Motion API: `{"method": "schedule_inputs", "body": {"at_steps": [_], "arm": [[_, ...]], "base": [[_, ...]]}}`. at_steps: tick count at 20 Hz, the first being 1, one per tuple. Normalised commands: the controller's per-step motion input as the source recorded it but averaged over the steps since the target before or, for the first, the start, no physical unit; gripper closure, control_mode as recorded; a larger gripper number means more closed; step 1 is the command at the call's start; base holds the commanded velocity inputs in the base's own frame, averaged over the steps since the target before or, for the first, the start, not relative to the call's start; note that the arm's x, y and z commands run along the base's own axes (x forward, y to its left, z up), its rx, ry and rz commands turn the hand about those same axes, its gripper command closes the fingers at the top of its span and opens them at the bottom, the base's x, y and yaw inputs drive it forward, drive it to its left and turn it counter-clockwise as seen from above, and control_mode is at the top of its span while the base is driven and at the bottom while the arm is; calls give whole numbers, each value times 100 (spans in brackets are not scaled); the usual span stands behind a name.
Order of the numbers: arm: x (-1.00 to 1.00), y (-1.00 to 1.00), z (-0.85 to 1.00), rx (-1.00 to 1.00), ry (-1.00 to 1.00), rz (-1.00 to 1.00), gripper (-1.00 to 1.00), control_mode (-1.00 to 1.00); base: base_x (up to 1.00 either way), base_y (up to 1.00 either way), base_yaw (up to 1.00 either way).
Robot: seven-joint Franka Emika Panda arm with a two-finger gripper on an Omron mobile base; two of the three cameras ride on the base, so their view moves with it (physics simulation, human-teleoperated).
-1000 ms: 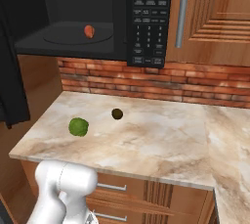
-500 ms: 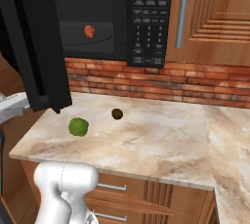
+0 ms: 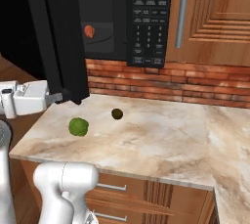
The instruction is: Close the microwave door.
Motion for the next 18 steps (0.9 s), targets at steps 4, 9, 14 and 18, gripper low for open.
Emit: {"method": "schedule_inputs", "body": {"at_steps": [4, 9, 14, 18], "arm": [[17, -31, 10, 9, 2, 53, -100, -100], [17, -28, 16, 9, 1, 50, -100, -100], [31, -38, 17, 11, 0, 43, -100, -100], [44, -32, 20, 13, 5, 34, -100, -100]], "base": [[0, 0, 0], [0, 0, 0], [0, 0, 0], [0, 0, 0]]}}
